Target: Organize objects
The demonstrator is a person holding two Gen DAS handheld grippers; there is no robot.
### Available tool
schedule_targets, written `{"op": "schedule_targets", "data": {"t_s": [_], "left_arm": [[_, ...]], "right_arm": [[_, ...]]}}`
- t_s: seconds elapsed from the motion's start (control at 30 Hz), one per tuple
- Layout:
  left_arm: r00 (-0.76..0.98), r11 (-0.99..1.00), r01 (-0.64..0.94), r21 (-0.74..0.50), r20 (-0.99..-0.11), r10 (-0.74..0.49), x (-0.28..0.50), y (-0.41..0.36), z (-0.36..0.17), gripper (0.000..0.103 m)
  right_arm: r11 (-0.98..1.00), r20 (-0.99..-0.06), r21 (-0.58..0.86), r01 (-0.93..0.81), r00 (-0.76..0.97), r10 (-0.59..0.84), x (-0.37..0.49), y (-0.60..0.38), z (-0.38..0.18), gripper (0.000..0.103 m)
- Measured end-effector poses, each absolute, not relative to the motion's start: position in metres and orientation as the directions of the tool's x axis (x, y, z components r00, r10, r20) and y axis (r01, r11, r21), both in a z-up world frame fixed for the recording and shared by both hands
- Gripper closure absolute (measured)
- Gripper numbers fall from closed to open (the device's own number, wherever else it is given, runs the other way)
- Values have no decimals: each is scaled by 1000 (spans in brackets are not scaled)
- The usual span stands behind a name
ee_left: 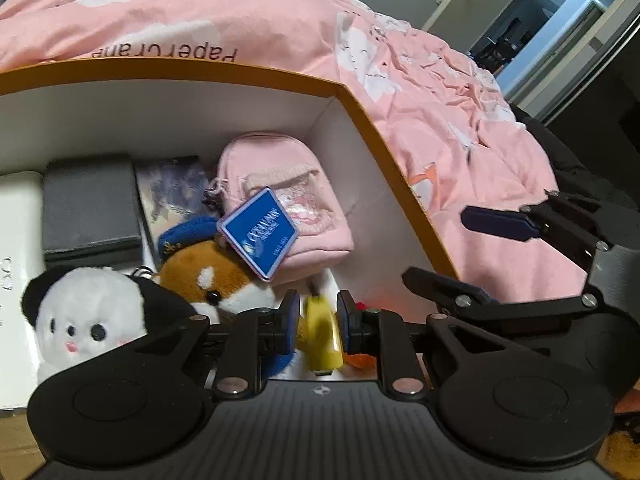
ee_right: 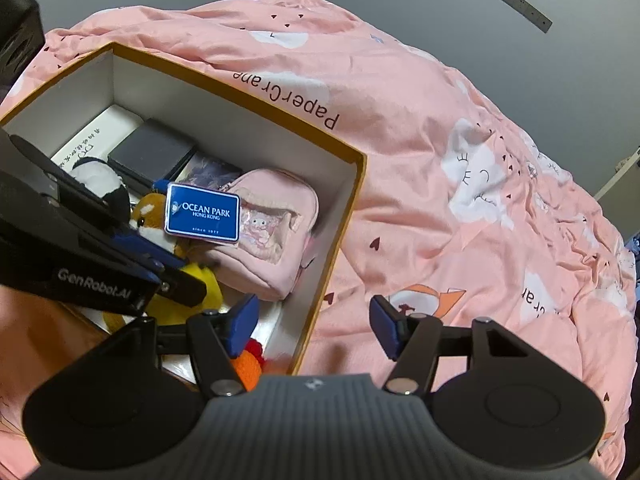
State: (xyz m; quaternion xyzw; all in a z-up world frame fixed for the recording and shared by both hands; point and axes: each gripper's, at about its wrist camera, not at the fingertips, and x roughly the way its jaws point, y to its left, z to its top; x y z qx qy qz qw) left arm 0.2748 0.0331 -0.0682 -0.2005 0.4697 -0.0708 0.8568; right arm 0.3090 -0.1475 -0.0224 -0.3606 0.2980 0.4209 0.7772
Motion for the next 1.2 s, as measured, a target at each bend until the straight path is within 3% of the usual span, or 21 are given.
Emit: {"op": "schedule_targets", "data": {"t_s": [0.3,0.53,0.7,0.9,1.2], "left_arm": [[582,888,-97,-449,-750,-315,263,50,-58,74],[706,943,-57,-328,-681,-195,234,45,-12,72],[792,980,-86,-179,-609,-42,201,33,20,56],[806,977,-188,-102,-585,94,169,30,43,36],[808,956,-294,-22,-540,236,127,27,54,24]], "right_arm": [[394,-769,-292,-871,459,445,307,-148,-21,39],[440,-742,-183,-879,417,524,300,-160,2,32],[474,-691,-49,-879,372,620,287,-172,27,27],[515,-596,95,-852,365,715,262,-186,45,20],[526,-505,159,-836,389,770,221,-204,46,9]]}}
